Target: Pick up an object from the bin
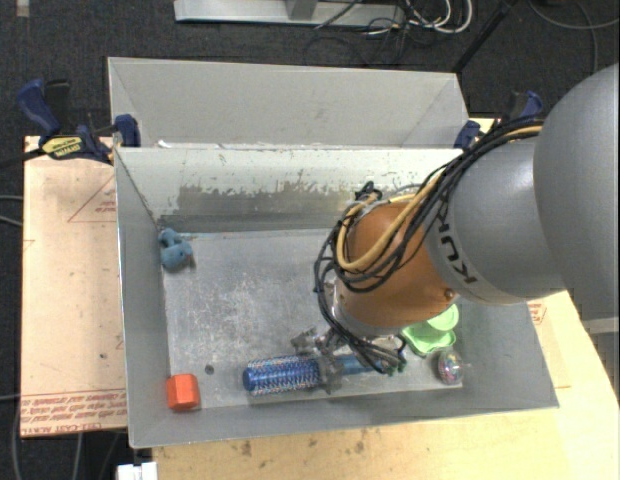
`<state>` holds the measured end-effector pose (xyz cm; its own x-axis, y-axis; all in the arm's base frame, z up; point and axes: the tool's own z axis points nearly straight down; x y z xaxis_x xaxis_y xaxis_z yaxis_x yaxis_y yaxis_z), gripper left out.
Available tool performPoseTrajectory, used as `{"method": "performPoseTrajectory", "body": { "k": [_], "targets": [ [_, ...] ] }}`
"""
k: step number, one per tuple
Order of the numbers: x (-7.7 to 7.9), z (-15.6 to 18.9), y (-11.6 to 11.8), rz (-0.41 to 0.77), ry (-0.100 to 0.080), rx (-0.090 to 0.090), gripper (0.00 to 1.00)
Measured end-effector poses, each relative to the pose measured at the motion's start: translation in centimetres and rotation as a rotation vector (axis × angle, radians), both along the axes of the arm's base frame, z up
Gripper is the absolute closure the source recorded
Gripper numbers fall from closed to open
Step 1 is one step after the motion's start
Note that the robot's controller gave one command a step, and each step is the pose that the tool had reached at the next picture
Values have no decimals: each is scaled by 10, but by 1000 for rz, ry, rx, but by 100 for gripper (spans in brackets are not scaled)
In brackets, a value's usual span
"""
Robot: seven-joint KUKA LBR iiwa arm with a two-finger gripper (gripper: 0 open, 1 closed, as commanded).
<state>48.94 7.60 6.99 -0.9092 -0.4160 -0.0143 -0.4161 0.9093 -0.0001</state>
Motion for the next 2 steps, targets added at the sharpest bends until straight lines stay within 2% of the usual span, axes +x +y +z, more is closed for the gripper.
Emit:
{"method": "performPoseTrajectory", "body": {
  "k": [1,2],
  "targets": [
    [1,62,1,-2,8,-4,100],
    [2,83,2,-4,10,-4,100]
  ]
}}
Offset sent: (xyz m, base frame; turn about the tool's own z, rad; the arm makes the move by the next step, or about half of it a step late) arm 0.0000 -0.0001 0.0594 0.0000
